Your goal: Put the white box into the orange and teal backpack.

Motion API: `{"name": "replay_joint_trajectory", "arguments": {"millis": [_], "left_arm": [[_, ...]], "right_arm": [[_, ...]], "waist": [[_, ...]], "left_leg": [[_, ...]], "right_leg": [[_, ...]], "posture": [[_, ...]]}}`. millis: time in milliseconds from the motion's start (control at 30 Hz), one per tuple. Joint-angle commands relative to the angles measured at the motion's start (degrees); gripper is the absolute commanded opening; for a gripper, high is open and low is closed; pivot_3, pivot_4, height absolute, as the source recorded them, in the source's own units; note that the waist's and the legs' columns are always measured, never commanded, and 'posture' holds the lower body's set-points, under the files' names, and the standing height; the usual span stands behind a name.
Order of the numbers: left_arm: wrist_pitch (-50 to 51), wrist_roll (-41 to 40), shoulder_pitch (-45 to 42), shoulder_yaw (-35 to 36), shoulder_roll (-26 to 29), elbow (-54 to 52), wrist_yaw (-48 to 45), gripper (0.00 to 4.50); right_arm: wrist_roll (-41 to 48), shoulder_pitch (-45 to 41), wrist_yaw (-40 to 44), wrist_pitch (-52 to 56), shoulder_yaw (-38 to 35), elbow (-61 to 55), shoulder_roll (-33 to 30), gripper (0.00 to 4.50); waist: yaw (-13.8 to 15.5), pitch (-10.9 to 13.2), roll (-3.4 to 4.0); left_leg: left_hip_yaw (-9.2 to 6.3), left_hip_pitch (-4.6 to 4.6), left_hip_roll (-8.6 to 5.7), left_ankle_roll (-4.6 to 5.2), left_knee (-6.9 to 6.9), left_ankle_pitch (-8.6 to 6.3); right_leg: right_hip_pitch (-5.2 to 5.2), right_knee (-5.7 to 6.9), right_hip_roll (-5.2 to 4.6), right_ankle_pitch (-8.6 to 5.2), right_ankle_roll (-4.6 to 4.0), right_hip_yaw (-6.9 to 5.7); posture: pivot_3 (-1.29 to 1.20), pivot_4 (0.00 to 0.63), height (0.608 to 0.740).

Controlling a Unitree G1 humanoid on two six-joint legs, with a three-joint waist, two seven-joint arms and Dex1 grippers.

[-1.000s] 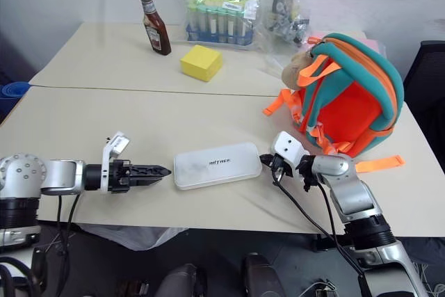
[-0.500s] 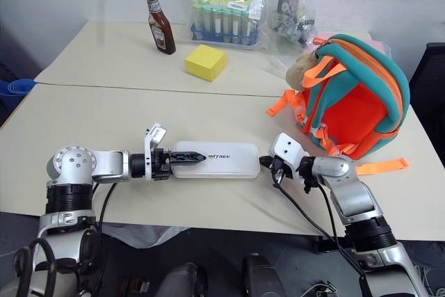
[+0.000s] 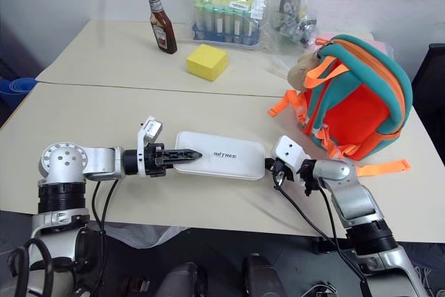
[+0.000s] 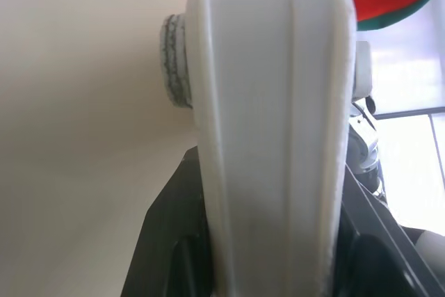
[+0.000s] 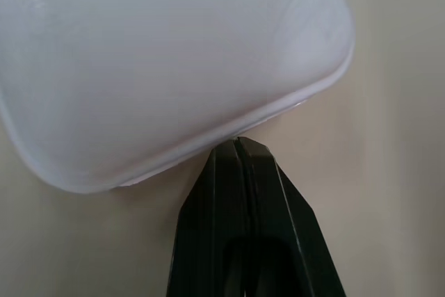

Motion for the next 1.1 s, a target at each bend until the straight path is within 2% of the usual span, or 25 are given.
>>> {"name": "replay_joint_trajectory", "arguments": {"millis": [33,100,300,400,500,533,733,933,1033,1067,1100], "left_arm": [[0.0,-3.7,-0.6,3.0,-2.7,-2.7,2.3,1.35],[0.0,-4.5,-1.4,6.2,-3.1,-2.5,3.8,1.35],[0.0,-7.1,-2.8,16.8,-0.8,-2.9,7.9,1.35],[-0.4,-10.1,-3.0,20.8,0.7,-6.5,9.5,1.35],[-1.8,-14.3,-3.0,23.3,1.6,-9.9,10.9,1.35],[-2.3,-15.5,-2.9,23.4,1.7,-10.8,11.7,1.35],[-10.6,-15.4,-0.1,21.0,4.9,-23.2,12.5,1.35],[-19.8,-12.1,4.3,18.5,7.1,-31.1,12.7,1.35],[-23.5,-10.0,6.8,17.4,8.6,-33.6,12.0,1.35],[-24.7,-9.7,7.4,17.3,9.0,-34.0,12.1,1.35],[-26.2,-8.9,8.0,17.4,9.3,-34.5,12.2,1.35]], "right_arm": [[4.4,3.2,-1.1,5.3,-6.1,-5.6,-2.0,0.17],[7.1,6.2,-2.2,8.5,-10.5,-9.0,-2.8,0.56],[14.3,13.6,-6.8,16.3,-24.7,-16.9,-4.3,2.40],[18.7,11.4,-10.4,21.2,-28.9,-18.7,-2.9,3.34],[21.2,7.2,-14.3,23.9,-28.9,-18.2,-0.6,4.36],[21.5,6.3,-15.0,24.4,-28.6,-17.9,-0.2,4.47],[19.3,-7.3,-27.8,25.3,-27.7,-6.0,7.3,4.50],[20.5,-17.3,-29.0,21.8,-26.8,6.2,11.7,4.50],[19.4,-19.8,-28.0,18.7,-25.7,10.3,12.1,3.88],[19.1,-20.1,-27.2,17.8,-24.8,10.9,11.8,3.61],[18.4,-20.3,-26.2,16.5,-23.7,11.3,11.4,3.16]], "waist": [[0.1,0.0,-0.01],[0.0,0.0,-0.02],[-0.5,0.0,-0.01],[-0.6,0.0,-0.04],[-0.6,0.1,-0.09],[-0.6,0.1,-0.10],[-0.6,0.1,-0.11],[-0.8,0.1,-0.09],[-1.0,0.1,-0.09],[-1.2,0.1,-0.09],[-1.3,0.1,-0.09]], "left_leg": [[-0.05,-0.03,-0.01,0.00,0.02,0.00],[-0.11,-0.09,-0.01,0.01,0.02,0.00],[-0.16,-0.04,0.01,-0.13,-0.30,0.09],[-0.17,0.01,0.01,-0.21,-0.40,0.17],[-0.19,0.01,0.01,-0.23,-0.40,0.18],[-0.20,0.01,0.01,-0.23,-0.40,0.19],[-0.22,-0.05,-0.05,-0.24,-0.45,0.19],[-0.18,-0.36,-0.04,-0.16,-0.49,0.24],[-0.15,-0.81,-0.08,-0.12,-0.39,0.31],[-0.15,-0.81,-0.07,-0.12,-0.40,0.31],[-0.15,-0.84,-0.07,-0.13,-0.41,0.32]], "right_leg": [[0.02,-0.05,-0.02,0.00,0.00,-0.05],[0.02,-0.07,-0.02,0.00,0.01,-0.10],[0.00,-0.15,0.08,0.00,0.01,-0.15],[0.00,-0.12,0.10,0.00,0.00,-0.15],[0.00,-0.10,0.09,0.00,0.00,-0.16],[0.00,-0.10,0.08,0.00,0.00,-0.17],[-0.02,-0.23,0.03,0.00,0.00,-0.18],[-0.40,-0.29,0.06,0.00,-0.01,-0.17],[-0.83,-0.12,0.02,0.00,0.00,-0.13],[-0.84,-0.12,0.04,0.00,0.00,-0.14],[-0.87,-0.12,0.04,0.00,0.00,-0.14]], "posture": [[0.00,0.150,0.740],[0.00,0.150,0.740],[0.00,0.150,0.740],[0.00,0.150,0.740],[0.00,0.150,0.740],[0.00,0.150,0.740],[0.00,0.150,0.740],[0.00,0.150,0.740],[0.00,0.150,0.740],[0.00,0.150,0.740],[0.00,0.150,0.740]]}}
